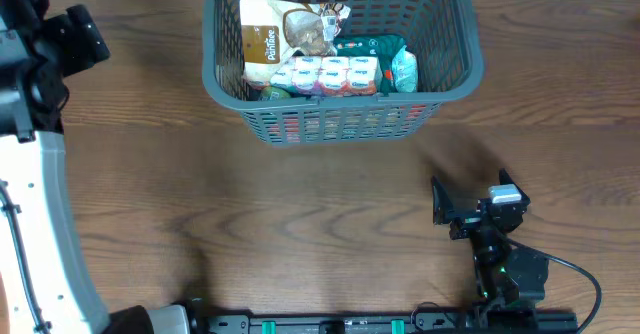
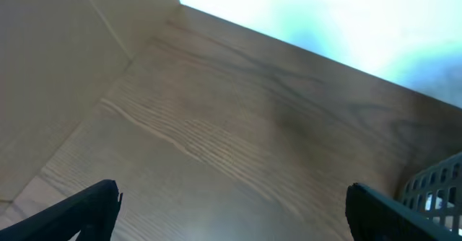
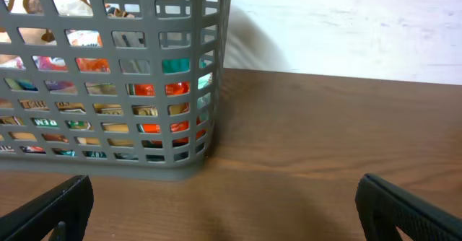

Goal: Pack container

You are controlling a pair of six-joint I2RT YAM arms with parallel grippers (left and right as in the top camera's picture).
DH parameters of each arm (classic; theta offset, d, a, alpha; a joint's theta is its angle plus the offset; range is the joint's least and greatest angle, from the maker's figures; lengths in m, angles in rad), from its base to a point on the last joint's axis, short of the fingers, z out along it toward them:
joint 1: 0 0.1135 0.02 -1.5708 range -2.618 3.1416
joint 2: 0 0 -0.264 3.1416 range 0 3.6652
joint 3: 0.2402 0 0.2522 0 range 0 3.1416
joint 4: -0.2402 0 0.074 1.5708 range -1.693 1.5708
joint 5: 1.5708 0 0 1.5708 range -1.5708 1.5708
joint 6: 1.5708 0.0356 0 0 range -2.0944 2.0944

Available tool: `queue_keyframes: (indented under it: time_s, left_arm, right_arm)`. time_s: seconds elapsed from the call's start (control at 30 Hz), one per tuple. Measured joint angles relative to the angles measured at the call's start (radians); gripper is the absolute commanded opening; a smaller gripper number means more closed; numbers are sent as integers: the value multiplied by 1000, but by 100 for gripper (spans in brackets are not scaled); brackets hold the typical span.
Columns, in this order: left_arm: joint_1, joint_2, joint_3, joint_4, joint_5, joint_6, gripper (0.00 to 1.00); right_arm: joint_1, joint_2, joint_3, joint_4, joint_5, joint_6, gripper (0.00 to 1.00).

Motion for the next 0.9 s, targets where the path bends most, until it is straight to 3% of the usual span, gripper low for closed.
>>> queue_keyframes:
  time_s: [0.17, 0.47, 0.67, 0.9]
  left_arm:
    - [0, -73, -1, 2, -11, 8, 99]
    - [-34, -373, -47, 86, -29, 10, 99]
    - [-64, -594, -237, 179, -29, -61, 98]
    - [-64, -842, -551, 209, -28, -238, 99]
  right_arm:
    - [0, 0, 0, 0, 0, -1, 99]
    - [0, 0, 0, 0, 0, -3, 99]
    - [0, 0, 0, 0, 0, -3, 99]
    - [0, 0, 0, 0, 0, -3, 99]
